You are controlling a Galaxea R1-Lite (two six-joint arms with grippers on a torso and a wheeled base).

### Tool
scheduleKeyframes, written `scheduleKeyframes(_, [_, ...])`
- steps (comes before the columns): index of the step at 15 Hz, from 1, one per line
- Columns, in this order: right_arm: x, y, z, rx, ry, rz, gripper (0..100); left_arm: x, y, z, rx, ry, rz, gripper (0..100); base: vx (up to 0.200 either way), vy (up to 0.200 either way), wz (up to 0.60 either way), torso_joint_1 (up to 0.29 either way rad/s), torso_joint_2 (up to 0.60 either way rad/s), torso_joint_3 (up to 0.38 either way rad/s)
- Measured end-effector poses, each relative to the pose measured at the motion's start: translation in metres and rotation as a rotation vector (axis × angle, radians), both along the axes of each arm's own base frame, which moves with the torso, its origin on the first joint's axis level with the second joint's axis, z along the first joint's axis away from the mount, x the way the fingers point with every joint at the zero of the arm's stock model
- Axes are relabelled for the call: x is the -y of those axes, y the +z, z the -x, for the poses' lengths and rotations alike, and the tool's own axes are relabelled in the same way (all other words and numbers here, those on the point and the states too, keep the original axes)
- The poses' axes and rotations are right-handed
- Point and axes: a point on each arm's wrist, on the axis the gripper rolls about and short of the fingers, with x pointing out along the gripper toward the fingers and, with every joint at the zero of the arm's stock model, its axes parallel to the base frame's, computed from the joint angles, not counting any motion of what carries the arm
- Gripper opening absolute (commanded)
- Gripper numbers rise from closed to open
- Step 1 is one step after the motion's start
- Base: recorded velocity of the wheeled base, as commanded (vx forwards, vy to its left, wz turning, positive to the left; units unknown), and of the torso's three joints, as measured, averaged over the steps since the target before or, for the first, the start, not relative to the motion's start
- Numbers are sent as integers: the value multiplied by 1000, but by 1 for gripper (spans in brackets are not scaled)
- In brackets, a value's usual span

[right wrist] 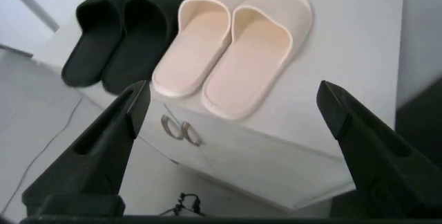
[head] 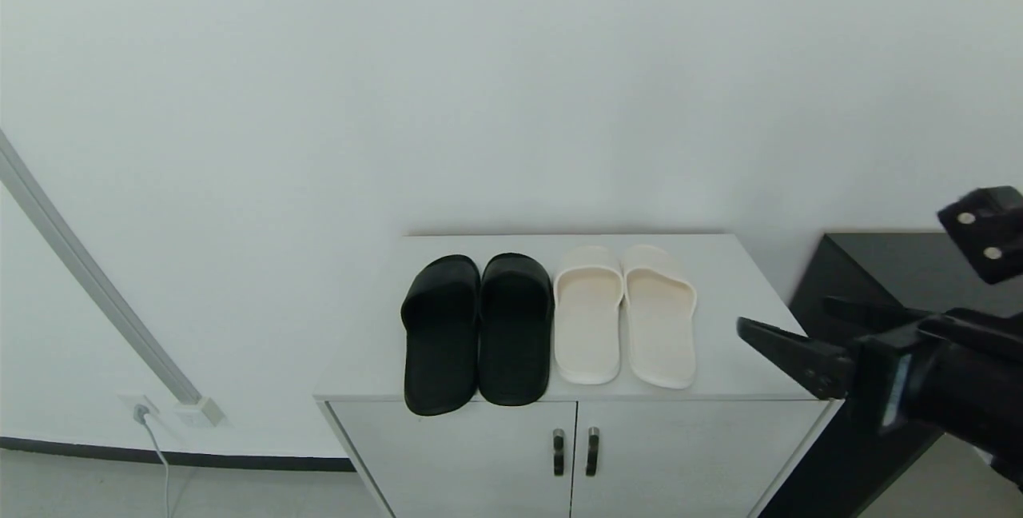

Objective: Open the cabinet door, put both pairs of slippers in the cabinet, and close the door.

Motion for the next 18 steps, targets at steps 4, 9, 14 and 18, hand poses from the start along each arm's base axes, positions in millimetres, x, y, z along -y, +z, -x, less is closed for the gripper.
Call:
scheduleKeyframes(4, [-56, -9, -31, 29, -95, -1, 100, 0, 0, 0, 0, 0, 0, 0, 0, 0, 0, 0, 0, 0])
scheduleKeyframes(9, [-116, -41, -65, 24, -238, 43, 100, 0, 0, 0, 0, 0, 0, 0, 0, 0, 0, 0, 0, 0])
scheduleKeyframes(14, [-137, -78, -120, -31, -346, 51, 100, 0, 0, 0, 0, 0, 1, 0, 0, 0, 0, 0, 0, 0])
scheduleKeyframes(18, [-147, -96, -149, -42, -387, 60, 100, 0, 0, 0, 0, 0, 1, 0, 0, 0, 0, 0, 0, 0])
